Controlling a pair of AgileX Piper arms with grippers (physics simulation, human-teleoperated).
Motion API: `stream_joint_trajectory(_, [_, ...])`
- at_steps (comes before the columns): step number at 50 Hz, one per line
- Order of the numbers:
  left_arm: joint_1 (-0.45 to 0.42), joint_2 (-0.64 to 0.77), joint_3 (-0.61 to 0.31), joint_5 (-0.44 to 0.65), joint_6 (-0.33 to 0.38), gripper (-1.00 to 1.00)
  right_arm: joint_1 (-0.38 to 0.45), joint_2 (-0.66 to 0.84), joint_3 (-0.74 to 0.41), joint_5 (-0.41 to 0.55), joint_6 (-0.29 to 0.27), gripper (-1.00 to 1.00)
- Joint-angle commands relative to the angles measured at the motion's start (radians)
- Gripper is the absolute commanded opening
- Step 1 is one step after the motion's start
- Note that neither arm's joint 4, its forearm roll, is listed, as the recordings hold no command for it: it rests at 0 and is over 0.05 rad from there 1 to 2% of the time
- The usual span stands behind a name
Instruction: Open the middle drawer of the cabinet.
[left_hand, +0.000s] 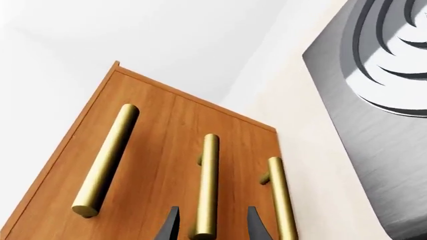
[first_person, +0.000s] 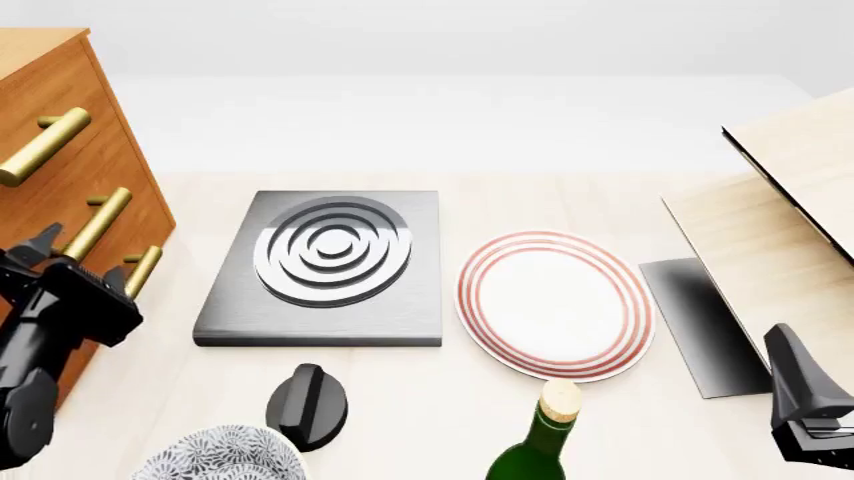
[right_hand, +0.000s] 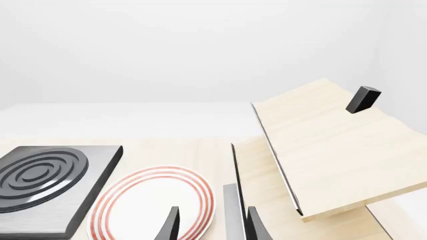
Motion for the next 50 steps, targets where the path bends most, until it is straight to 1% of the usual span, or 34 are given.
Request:
stream_joint_trajectory(1, [0.010,0.019,-0.020,0.000,-0.014,1.00,0.004,0.000,0.001,-0.002,-0.001,1.00])
stream_joint_trajectory(18, [0.047,0.039,-0.019,0.000,-0.016,1.00,0.003,0.000,0.001,-0.002,-0.001,1.00])
stream_joint_trajectory(26, [0.047,0.034,-0.012,0.000,-0.017,1.00,0.003,0.000,0.001,-0.002,-0.001,1.00])
stream_joint_trajectory(27, [0.046,0.032,-0.011,0.000,-0.017,-1.00,0.004,0.000,0.001,-0.002,-0.001,1.00])
stream_joint_trajectory(40, [0.026,0.027,-0.003,0.000,-0.018,-1.00,0.003,0.000,0.001,-0.002,-0.002,1.00])
stream_joint_trajectory(50, [-0.010,0.011,0.012,0.000,0.020,-1.00,0.004,0.000,0.001,-0.002,-0.001,1.00])
